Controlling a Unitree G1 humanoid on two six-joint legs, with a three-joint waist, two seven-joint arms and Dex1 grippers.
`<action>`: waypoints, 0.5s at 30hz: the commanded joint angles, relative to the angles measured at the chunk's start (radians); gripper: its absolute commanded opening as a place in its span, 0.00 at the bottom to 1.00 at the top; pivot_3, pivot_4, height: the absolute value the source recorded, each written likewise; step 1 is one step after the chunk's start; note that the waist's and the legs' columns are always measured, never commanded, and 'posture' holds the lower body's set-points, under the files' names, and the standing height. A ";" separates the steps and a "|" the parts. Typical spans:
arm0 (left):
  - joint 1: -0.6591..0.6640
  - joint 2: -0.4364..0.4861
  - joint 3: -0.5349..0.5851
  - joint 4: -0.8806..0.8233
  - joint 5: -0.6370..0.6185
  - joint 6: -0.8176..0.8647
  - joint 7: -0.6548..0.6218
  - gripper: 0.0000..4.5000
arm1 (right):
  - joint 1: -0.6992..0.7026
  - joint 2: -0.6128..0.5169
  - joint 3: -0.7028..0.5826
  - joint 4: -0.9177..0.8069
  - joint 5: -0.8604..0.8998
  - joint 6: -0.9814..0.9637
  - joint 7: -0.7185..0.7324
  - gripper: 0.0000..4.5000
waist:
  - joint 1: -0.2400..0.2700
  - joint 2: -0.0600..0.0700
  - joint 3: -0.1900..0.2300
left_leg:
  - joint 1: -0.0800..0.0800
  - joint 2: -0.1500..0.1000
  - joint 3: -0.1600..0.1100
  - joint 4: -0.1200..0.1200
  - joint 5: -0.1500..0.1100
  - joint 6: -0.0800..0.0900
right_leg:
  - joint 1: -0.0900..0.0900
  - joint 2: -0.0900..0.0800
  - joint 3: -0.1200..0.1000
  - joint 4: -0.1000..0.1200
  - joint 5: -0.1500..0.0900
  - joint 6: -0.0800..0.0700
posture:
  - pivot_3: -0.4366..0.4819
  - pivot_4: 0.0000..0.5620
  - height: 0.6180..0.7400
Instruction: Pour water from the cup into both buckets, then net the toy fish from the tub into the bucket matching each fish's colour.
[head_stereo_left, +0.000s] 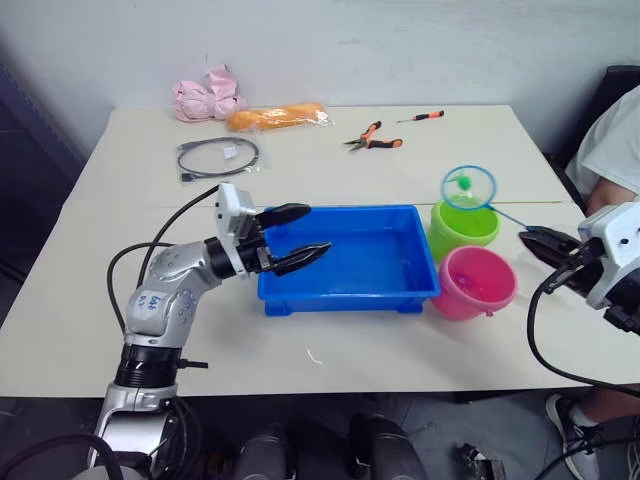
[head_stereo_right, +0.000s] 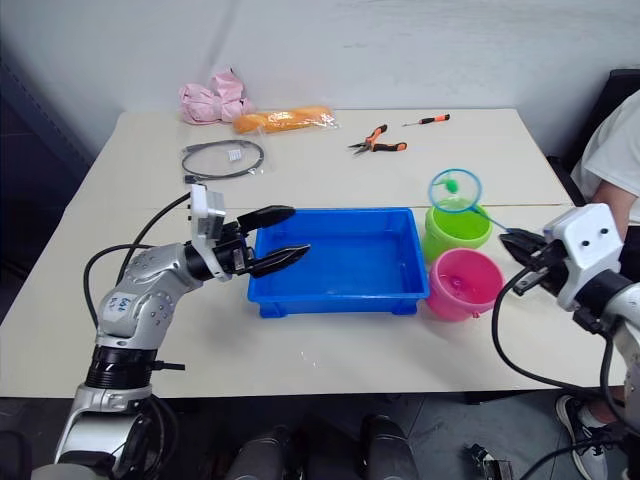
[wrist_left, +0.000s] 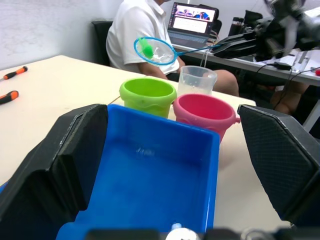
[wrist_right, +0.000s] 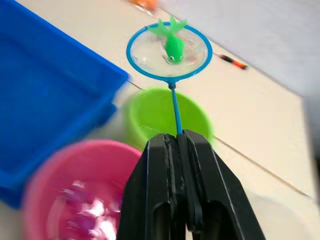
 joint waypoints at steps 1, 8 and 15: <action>-0.020 -0.010 -0.002 -0.015 -0.003 -0.011 0.009 0.99 | 0.004 -0.020 0.018 0.082 -0.119 -0.189 -0.059 0.00 | -0.001 0.000 0.000 | 0.000 0.000 0.000 0.000 0.000 0.000 | 0.000 0.000 0.000 0.000 0.000 0.000 | 0.48 0.27 1.00; -0.025 -0.012 -0.019 0.008 0.026 -0.059 -0.012 0.99 | 0.022 -0.074 0.117 0.218 -0.418 -0.444 -0.252 0.00 | -0.005 0.000 0.000 | 0.001 0.001 0.001 0.000 0.001 -0.002 | 0.000 0.000 0.001 0.001 0.000 0.000 | 0.48 0.27 1.00; -0.028 -0.024 -0.024 0.015 0.036 -0.073 -0.008 0.99 | 0.006 -0.158 0.217 0.351 -0.647 -0.660 -0.420 0.00 | -0.004 0.000 0.000 | 0.001 0.001 0.001 0.000 0.002 -0.003 | 0.000 0.000 0.001 0.001 0.000 0.000 | 0.48 0.27 1.00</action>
